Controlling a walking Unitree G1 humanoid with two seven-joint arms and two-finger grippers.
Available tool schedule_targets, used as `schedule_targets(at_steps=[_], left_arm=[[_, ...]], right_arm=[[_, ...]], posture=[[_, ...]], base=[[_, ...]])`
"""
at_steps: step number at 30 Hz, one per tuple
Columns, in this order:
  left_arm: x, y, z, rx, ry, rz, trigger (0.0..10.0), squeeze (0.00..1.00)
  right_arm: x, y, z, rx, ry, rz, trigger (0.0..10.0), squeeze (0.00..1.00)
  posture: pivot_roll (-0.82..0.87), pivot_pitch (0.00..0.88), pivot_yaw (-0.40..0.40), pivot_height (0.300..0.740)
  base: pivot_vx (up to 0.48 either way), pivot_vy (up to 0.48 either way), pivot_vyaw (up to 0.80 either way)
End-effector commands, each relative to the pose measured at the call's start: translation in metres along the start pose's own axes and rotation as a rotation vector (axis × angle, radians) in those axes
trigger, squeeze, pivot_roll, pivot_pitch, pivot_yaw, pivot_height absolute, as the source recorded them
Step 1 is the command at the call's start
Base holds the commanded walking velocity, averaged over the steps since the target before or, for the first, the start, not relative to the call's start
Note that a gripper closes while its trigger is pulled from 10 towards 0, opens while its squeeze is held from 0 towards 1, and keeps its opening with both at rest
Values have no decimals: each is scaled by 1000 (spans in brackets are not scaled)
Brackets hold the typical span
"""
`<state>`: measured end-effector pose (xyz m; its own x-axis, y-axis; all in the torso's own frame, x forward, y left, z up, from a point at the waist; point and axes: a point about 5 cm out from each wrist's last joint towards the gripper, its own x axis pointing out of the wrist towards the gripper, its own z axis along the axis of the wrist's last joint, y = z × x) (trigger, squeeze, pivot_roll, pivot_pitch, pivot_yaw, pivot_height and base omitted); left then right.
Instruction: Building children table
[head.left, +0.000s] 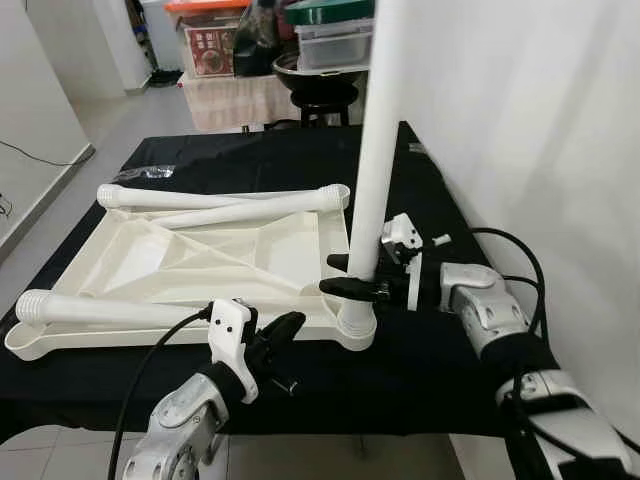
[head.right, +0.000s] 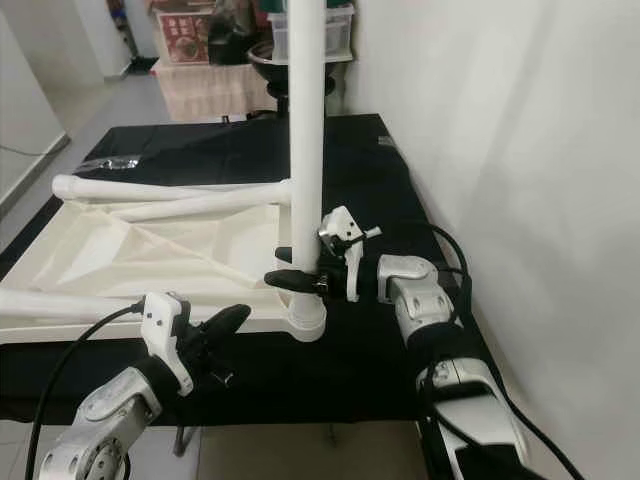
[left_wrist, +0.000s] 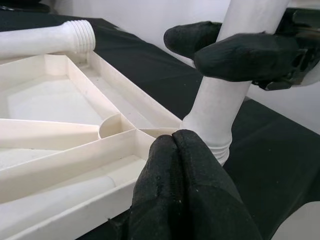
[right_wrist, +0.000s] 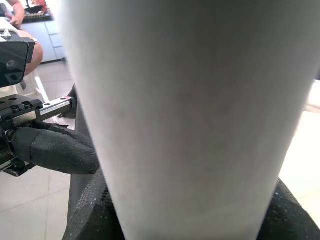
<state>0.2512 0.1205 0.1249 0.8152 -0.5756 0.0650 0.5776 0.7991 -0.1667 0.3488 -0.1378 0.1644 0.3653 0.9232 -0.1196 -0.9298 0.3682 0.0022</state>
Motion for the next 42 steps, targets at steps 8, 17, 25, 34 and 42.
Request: schedule_targets(at_steps=[8, 17, 25, 34, 42], left_arm=[[-5, 2, 0, -6, 3, 11, 10000, 0], [-4, 3, 0, 0, 6, 8, 10000, 0], [-3, 2, 0, -2, 8, 4, 10000, 0], [-2, 0, 1, -5, 1, 7, 10000, 0], [-2, -1, 1, -3, 2, 10, 10000, 0]], right_arm=[[14, 25, -44, 114, 26, -741, 0, 0], [20, 20, -44, 100, 74, -653, 0, 0], [22, 24, -18, 118, -46, -450, 10000, 1000], [9, 15, -6, 14, 10, -80, 10000, 0], [3, -3, -1, 1, 32, -61, 10000, 0]], posture=[[-63, 0, 26, 740], [-39, 0, 19, 740], [-36, 0, 26, 740], [-21, 0, 10, 740], [-8, 0, 8, 740]], base=[[0, 0, 0], [0, 0, 0], [0, 0, 0], [0, 0, 0], [0, 0, 0]])
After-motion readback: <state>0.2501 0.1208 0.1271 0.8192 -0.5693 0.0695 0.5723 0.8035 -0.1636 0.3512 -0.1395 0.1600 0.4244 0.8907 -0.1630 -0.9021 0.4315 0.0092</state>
